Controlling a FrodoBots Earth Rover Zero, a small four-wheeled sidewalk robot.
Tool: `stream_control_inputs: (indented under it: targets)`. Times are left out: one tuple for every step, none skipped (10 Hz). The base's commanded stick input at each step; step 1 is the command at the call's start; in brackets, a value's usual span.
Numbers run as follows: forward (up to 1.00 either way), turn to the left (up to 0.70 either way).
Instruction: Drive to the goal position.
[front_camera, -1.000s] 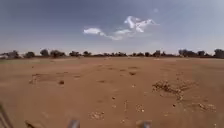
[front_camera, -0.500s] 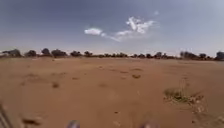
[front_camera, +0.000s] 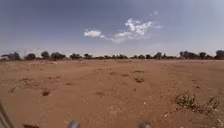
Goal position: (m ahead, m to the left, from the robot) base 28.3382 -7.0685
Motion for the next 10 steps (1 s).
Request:
stream_control_inputs:
  targets:
    - [0.70,0.00]
    - [0.70,0.00]
    - [0.70,0.00]
    - [0.70,0.00]
    - [0.70,0.00]
    - [0.70,0.00]
    - [0.70,0.00]
    - [0.70,0.00]
    - [0.70,0.00]
    - [0.70,0.00]
